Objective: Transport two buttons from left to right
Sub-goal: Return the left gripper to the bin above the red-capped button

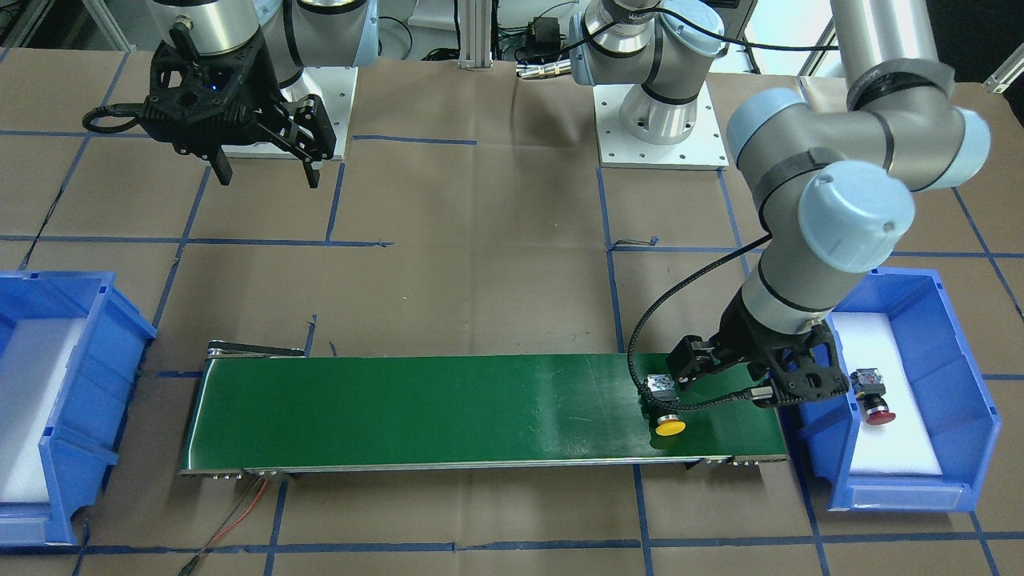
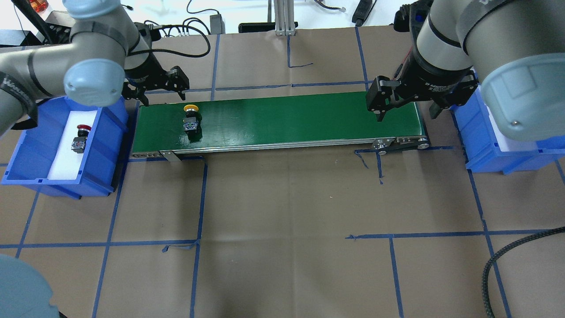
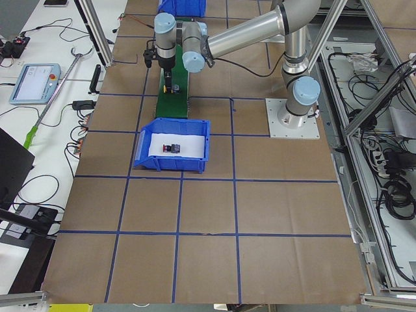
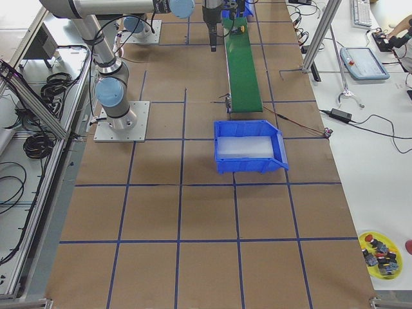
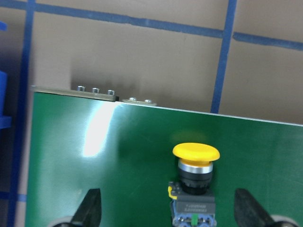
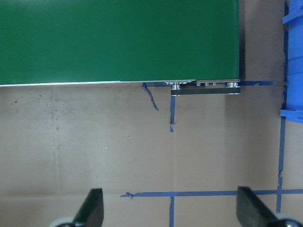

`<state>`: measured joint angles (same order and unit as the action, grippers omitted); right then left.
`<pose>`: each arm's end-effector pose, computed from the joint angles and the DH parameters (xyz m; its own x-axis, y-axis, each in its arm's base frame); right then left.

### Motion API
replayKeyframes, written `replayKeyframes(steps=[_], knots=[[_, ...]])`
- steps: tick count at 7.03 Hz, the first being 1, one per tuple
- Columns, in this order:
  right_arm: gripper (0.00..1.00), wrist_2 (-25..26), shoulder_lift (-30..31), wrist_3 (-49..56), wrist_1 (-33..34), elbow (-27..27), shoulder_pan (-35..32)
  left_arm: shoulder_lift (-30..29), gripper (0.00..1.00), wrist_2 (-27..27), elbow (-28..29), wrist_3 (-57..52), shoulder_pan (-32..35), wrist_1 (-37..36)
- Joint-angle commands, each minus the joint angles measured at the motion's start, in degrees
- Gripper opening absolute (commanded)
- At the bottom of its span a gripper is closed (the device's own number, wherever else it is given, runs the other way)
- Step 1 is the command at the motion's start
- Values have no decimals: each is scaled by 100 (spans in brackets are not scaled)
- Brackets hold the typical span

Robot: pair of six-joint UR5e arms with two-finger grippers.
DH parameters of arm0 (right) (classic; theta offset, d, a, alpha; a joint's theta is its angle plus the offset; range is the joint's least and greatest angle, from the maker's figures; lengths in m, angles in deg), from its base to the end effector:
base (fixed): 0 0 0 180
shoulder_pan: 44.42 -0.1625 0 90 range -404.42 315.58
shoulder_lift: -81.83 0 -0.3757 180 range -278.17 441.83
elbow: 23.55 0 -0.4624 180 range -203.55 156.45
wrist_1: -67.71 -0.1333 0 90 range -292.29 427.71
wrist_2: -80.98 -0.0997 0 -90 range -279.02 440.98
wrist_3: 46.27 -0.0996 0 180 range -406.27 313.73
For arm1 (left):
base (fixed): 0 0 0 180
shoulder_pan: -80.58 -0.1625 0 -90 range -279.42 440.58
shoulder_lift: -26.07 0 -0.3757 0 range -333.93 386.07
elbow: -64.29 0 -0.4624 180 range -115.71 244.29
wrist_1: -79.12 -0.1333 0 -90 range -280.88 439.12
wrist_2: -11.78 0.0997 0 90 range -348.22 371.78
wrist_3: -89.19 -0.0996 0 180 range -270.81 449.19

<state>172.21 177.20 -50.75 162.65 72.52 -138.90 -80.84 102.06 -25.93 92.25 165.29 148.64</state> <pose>0.1725 -0.5221 0.4390 -0.9999 0.0014 0.0156 0.0002 0.9972 -0.0754 -0.0717 -0.6660 0.2922 -0.9894 -0.1454 -0.0018 -0.1451 0.9877 -0.0586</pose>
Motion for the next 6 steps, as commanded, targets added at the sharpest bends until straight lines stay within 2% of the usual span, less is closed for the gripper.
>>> replayKeyframes(steps=[1,3,6], knots=[[100,0,-1,0,-2,0,0,337,100,-2,670,-25,-16,1307],[100,9,8,-9,-2,0,0,311,100,-11,654,-803,-461,1275],[100,9,8,0,-2,0,0,224,100,-2,549,-2278,-1725,1231]])
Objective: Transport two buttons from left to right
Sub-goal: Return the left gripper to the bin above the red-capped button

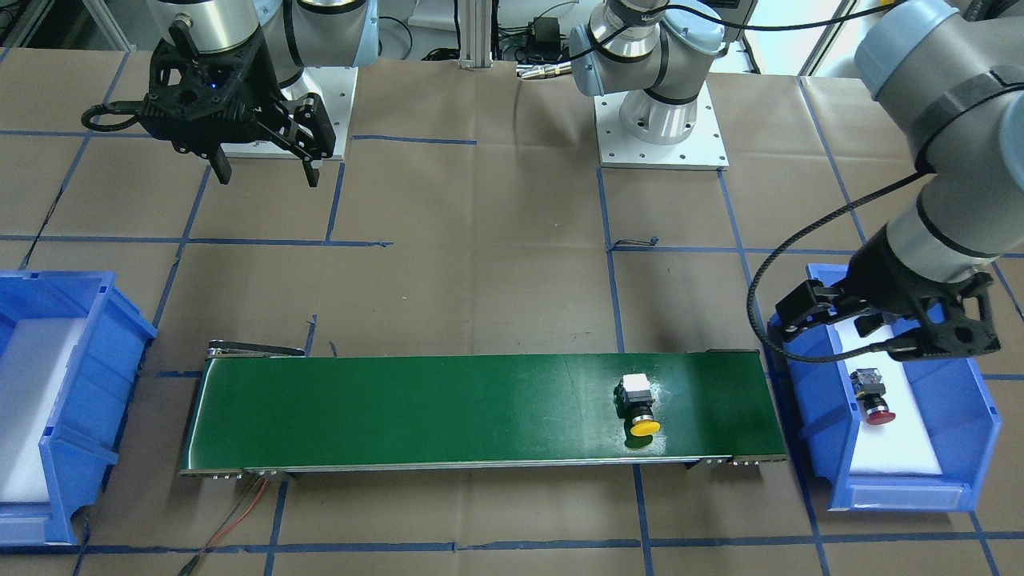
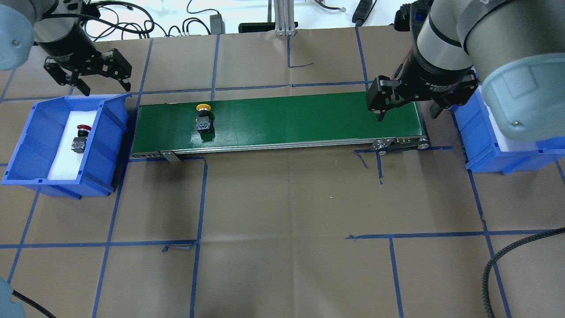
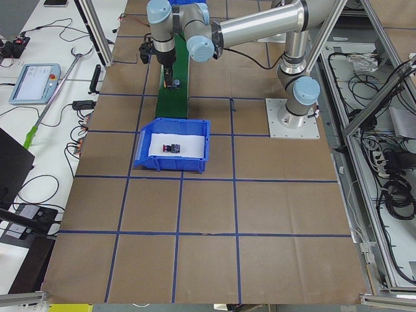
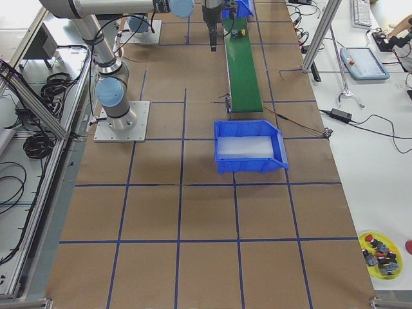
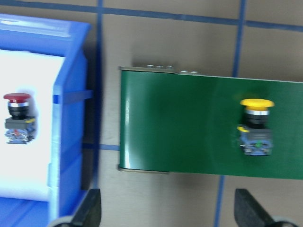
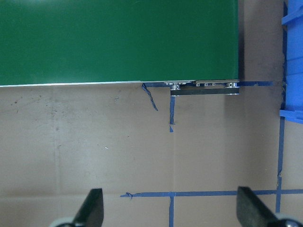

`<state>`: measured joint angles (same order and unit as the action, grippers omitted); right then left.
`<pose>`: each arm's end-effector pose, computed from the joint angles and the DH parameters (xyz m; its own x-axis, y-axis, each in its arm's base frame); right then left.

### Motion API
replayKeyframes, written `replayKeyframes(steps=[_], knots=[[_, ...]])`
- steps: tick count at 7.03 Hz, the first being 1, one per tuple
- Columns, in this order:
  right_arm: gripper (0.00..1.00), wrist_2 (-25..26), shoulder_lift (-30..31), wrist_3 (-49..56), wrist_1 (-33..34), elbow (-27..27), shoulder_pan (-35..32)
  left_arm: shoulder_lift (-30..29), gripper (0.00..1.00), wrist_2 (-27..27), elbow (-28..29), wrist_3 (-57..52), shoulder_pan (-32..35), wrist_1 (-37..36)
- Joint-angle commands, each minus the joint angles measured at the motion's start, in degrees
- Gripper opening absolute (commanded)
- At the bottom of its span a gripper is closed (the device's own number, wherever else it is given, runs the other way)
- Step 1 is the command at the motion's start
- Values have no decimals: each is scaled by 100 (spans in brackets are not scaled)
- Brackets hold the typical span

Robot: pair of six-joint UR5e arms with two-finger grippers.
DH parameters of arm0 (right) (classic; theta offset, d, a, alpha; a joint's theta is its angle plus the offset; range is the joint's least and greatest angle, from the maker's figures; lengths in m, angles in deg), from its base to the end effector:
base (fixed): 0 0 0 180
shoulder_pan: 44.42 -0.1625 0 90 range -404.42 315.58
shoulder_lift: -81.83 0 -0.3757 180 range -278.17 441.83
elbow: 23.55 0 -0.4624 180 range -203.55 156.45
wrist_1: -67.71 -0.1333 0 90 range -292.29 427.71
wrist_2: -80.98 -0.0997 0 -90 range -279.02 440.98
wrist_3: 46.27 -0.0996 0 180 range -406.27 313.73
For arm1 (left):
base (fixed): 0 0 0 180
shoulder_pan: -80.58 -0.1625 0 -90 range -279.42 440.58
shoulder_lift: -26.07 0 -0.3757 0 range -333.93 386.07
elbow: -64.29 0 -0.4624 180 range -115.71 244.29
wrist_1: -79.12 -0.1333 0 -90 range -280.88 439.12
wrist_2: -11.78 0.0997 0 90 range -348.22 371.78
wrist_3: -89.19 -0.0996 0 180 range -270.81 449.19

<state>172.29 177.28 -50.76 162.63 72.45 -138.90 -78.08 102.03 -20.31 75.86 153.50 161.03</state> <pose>0.1723 -0.5218 0.4404 -0.9999 0.0017 0.0168 0.0004 0.9970 -0.0777 0.0631 -0.6579 0.3557 -0.9979 -0.0654 -0.0016 -0.0654 0.9978 0.0122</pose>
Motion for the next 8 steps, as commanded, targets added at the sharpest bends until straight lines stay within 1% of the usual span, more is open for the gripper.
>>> replayKeyframes(steps=[1,2,3,5,8], knots=[[100,0,0,1,0,6,0,-97,100,1,-21,-1253,-968,-9],[100,0,0,1,0,6,0,-158,100,1,-21,-1747,-1260,-26],[100,0,0,1,0,6,0,-289,100,1,-30,-1795,-1393,-131],[100,-8,-8,1,26,15,0,-579,99,-8,-126,-1778,-1403,-603],[100,-9,-17,1,44,23,0,-782,99,-17,-574,-1804,-1421,-1465]])
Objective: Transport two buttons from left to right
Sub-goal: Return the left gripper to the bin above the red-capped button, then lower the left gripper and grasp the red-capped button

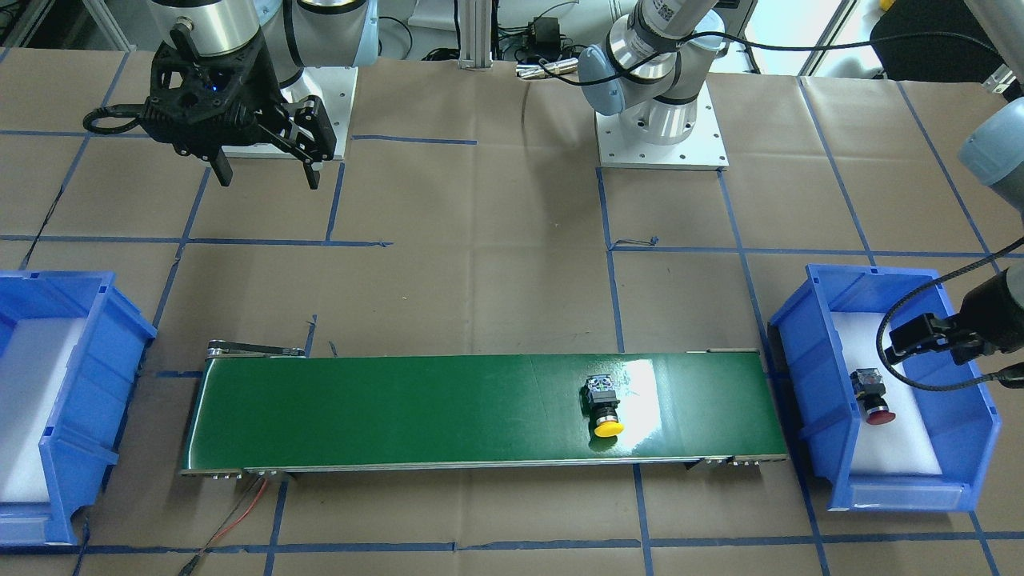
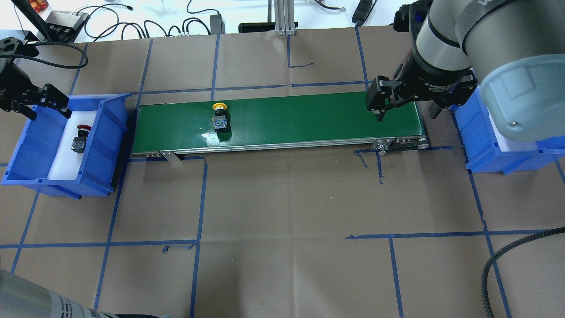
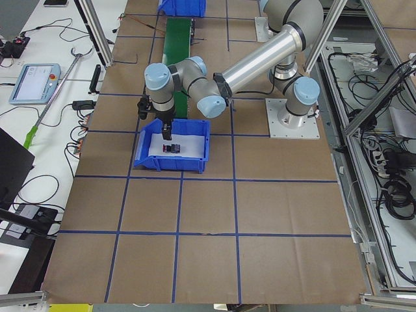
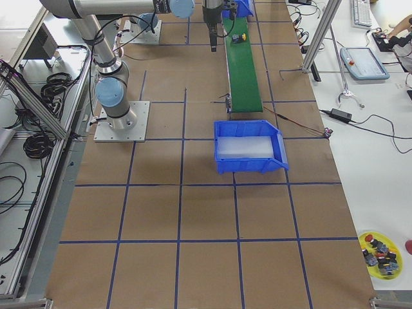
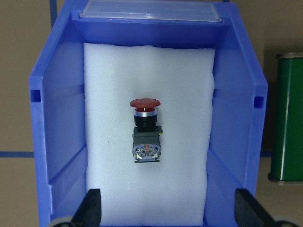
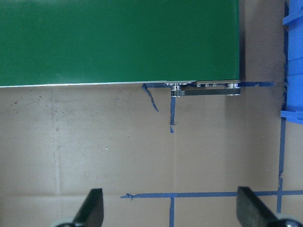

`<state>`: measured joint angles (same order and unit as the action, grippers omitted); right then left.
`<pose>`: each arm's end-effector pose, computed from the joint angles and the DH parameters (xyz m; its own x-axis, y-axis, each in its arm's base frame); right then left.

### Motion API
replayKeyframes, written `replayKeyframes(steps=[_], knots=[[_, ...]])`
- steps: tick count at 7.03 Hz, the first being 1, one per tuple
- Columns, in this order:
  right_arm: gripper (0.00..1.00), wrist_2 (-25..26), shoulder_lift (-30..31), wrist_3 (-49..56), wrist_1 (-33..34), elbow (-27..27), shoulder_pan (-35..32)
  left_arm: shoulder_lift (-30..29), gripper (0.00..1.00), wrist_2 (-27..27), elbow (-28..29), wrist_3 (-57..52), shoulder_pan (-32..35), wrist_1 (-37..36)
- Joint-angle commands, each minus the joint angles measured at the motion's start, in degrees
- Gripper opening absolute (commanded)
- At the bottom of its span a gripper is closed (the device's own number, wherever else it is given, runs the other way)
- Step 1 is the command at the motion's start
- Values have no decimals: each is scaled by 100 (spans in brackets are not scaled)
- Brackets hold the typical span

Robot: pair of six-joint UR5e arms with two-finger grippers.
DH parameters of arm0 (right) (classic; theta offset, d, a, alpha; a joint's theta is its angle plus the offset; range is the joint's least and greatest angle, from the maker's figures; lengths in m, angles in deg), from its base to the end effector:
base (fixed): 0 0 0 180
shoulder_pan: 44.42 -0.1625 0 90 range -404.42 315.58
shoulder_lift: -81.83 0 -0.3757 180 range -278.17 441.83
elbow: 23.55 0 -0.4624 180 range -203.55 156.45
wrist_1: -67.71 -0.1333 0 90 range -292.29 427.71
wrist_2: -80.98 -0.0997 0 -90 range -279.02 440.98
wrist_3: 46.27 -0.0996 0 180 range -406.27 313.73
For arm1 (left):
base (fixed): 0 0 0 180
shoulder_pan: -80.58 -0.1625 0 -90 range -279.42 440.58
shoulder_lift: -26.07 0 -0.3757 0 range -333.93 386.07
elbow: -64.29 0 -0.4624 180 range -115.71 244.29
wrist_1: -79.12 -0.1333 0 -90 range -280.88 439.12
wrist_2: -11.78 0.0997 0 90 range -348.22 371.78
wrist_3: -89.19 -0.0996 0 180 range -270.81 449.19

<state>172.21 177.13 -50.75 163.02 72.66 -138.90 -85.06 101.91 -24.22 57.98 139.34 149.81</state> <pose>0.1725 -0.5228 0.4376 -0.9999 0.0014 0.0153 0.0002 0.9969 -0.0782 0.2337 -0.6419 0.2574 -1.0000 -0.0005 0.0010 -0.0005 1.0000 0.0061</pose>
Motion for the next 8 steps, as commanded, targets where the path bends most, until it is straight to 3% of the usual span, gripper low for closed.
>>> replayKeyframes(steps=[1,8], knots=[[100,0,-2,-9,14,3,0,-197,99,-5,-262,-8,-5,-528],[100,-9,-11,-17,23,20,0,-769,99,-5,-808,1,-49,-1681]])
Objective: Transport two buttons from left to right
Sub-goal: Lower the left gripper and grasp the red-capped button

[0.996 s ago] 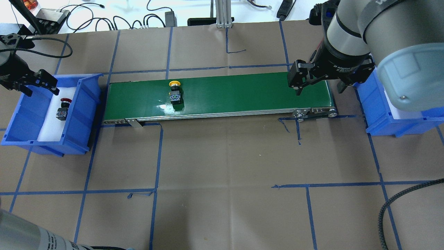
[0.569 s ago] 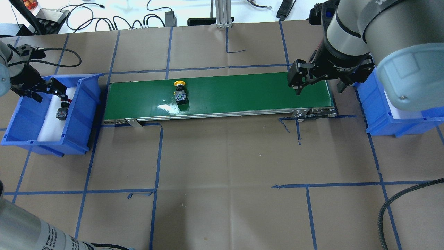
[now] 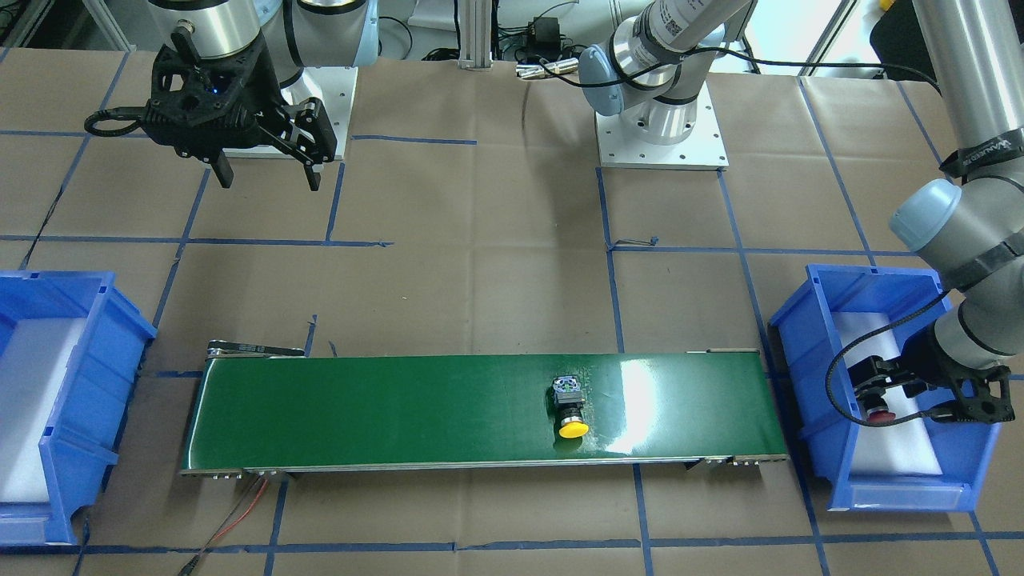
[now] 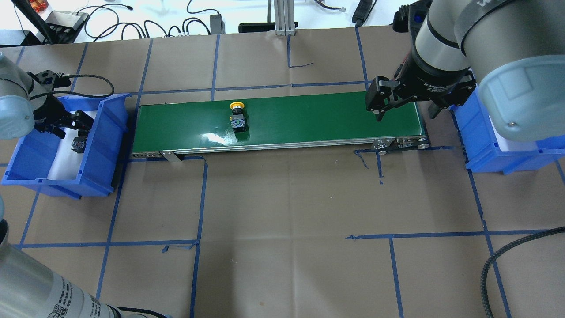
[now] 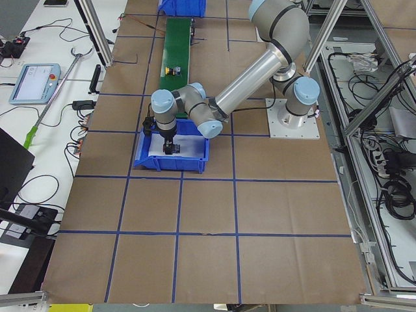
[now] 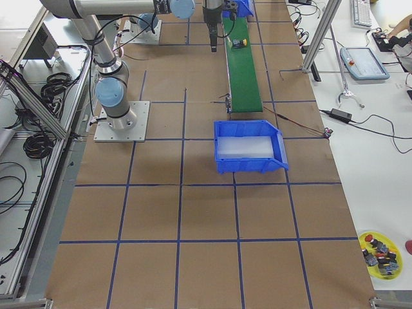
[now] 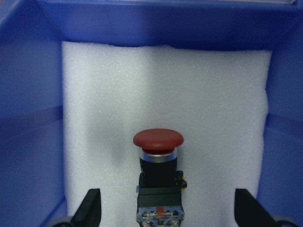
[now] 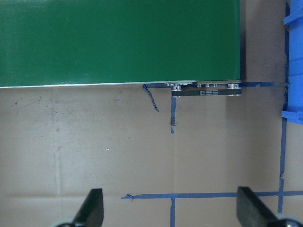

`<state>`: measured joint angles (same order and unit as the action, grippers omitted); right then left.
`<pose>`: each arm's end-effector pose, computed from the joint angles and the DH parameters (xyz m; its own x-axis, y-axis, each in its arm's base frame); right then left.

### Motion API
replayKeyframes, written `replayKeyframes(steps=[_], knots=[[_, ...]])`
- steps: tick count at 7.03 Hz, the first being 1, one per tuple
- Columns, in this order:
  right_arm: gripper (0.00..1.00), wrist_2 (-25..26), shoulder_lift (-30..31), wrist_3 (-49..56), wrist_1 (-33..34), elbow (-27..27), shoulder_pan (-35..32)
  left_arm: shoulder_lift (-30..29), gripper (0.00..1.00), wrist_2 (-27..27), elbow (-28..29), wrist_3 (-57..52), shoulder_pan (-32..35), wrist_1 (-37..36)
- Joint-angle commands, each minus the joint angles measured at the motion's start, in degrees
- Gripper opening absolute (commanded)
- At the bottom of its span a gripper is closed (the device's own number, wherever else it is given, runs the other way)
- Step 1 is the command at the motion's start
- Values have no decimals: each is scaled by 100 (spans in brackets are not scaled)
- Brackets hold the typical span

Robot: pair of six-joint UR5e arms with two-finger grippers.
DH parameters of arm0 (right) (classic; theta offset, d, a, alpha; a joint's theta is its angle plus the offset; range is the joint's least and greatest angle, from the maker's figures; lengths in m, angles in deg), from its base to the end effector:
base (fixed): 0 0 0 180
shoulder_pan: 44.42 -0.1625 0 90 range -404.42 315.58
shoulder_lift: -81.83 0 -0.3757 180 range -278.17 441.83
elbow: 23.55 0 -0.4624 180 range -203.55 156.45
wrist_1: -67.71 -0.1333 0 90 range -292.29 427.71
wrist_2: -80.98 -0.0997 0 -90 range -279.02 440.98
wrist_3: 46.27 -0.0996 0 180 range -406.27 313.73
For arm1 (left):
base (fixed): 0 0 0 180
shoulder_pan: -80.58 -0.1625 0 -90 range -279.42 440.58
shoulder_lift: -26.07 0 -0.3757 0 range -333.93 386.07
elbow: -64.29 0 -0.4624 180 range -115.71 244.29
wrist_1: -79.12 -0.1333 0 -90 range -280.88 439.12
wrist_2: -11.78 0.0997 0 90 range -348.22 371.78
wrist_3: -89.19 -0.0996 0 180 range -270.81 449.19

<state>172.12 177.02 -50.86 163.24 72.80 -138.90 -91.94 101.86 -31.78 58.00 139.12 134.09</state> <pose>0.1727 -0.5234 0.4356 -0.9999 0.0032 0.0137 0.0021 0.9970 -0.0775 0.2313 -0.6331 0.1372 -0.9999 -0.0048 -0.0098 -0.0047 0.9999 -0.0135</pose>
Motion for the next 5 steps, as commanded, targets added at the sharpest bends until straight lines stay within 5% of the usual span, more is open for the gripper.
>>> replayKeyframes(steps=[1,2,4,5], knots=[[100,0,0,-7,0,6,0,-117,99,-26,-52,8,-45,-109],[100,0,0,-7,0,6,0,-126,85,-35,-43,-1,-45,-144],[100,9,0,2,0,-3,0,-117,28,17,53,8,-45,-179],[100,9,0,2,9,-3,0,-100,11,9,88,17,-36,-171]])
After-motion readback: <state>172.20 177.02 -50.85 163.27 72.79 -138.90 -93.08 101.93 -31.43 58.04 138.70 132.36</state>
